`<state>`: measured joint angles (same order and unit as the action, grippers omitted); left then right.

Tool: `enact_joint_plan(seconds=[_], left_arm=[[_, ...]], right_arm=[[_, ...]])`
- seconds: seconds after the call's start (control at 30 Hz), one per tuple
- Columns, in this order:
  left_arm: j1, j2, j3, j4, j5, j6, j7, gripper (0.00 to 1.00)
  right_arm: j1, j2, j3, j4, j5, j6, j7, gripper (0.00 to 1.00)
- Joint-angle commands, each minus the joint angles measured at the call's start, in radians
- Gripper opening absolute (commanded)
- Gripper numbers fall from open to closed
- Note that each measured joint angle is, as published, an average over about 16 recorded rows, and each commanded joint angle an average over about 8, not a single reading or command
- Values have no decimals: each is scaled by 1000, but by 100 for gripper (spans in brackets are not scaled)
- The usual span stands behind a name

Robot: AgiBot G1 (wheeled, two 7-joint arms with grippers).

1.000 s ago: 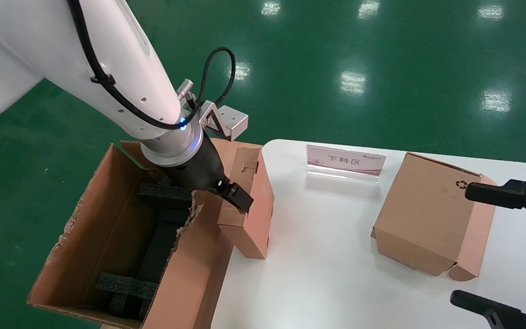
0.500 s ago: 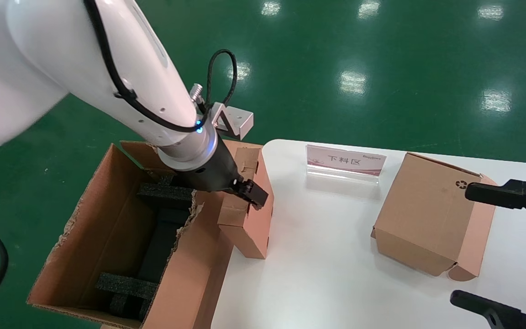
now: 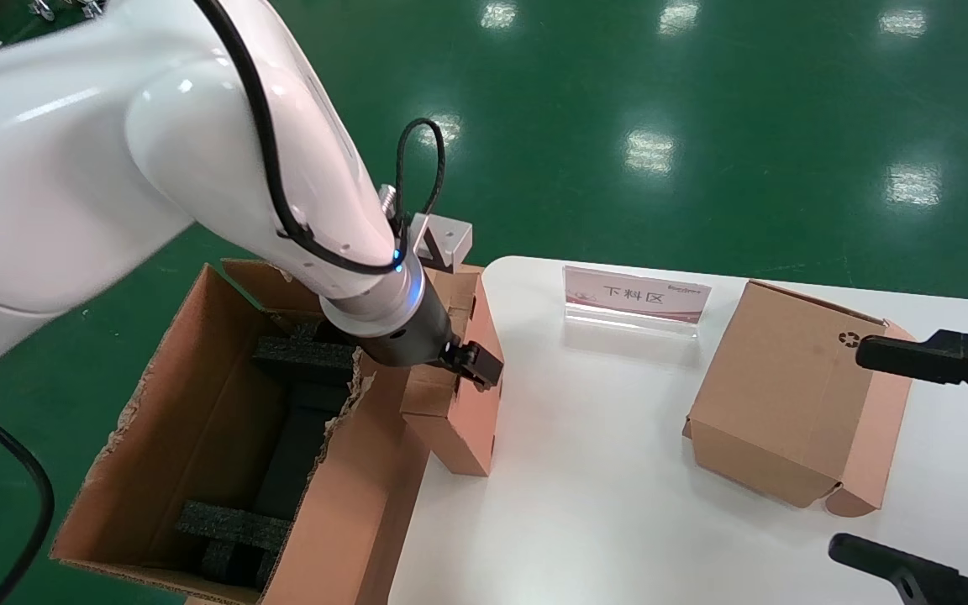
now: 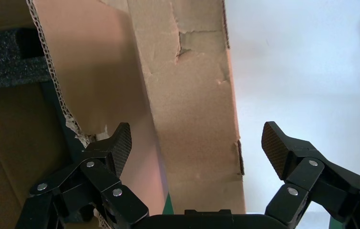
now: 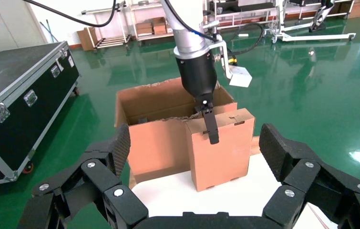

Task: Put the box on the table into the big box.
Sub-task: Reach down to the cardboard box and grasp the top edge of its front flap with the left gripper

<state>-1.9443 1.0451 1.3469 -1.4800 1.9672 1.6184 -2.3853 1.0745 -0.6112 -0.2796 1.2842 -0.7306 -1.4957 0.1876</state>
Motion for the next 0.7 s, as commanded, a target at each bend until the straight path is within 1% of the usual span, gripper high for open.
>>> enact_joint_plan(seconds=[0.03,0.13,0.17,0.4,0.7], left_arm=[[10,5,3,0,13,-1,-11,50],[17,8,5,0,22,-2,-18,12],[19,8,6,0,24,-2,-20,0],[26,11,8,0,32,-3,-27,0],[30,13,9,0,37,-4,-30,0]], right_arm=[[0,0,0,0,0,0,0,100],[0,0,0,0,0,0,0,100],[0,0,0,0,0,0,0,88],[0,0,0,0,0,0,0,0],[0,0,0,0,0,0,0,0]])
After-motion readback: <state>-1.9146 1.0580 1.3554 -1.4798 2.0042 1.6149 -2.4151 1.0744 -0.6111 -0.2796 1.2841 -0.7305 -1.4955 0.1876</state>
